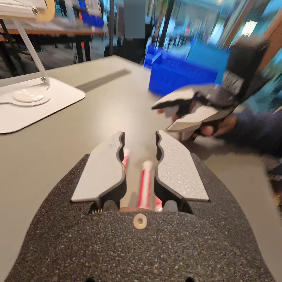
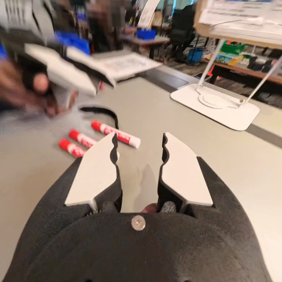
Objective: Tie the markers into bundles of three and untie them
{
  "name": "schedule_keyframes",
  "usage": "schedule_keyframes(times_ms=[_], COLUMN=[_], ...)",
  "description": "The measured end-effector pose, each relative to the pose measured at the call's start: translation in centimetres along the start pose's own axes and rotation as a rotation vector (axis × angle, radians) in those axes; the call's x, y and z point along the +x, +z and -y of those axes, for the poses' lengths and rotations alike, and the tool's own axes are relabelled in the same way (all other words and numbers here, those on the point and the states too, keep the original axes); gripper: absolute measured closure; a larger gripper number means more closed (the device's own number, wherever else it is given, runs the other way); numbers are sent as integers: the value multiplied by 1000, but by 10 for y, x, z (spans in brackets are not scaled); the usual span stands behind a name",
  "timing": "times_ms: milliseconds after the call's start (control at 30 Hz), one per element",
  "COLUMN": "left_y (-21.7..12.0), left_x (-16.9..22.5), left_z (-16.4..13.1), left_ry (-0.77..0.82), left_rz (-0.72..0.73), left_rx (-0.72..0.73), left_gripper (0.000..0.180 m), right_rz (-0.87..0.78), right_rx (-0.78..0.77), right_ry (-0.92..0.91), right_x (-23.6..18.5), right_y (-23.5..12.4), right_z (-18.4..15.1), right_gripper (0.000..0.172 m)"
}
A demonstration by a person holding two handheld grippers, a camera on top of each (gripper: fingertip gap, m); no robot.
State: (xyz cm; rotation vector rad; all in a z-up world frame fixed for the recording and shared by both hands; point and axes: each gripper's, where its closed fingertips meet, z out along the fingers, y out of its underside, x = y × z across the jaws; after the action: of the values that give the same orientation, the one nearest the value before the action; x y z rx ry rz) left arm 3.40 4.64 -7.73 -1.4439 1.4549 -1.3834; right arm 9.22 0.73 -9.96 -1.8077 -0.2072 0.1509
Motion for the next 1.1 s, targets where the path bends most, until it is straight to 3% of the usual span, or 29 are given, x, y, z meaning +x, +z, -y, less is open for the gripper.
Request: schedule_keyframes(times_ms=[200,267,367,433,667,767,933,1100], left_y=[0,3,24,26,18,19,6,2], left_x=[37,46,75,78,90,108,118,97], left_z=[64,66,57,55,62,64,70,77], left_ry=[-576,-671,-671,-660,-631,-612,-547,-403], left_rz=[-214,-286,-381,-348,-394,-483,-546,-382], left_rx=[704,813,776,808,839,795,789,757], left_gripper=[150,151,150,151,149,152,152,151], right_rz=[82,117,88,12,150,140,117,25], right_rx=[344,430,540,599,717,808,823,802], right_ry=[607,753,836,832,859,783,680,591], right_x=[10,9,15,28,15,7,17,48], right_y=[-14,-15,-17,-22,-38,-55,-72,-72], right_z=[78,93,105,106,131,147,159,142], right_gripper=[101,96,95,101,106,115,127,130])
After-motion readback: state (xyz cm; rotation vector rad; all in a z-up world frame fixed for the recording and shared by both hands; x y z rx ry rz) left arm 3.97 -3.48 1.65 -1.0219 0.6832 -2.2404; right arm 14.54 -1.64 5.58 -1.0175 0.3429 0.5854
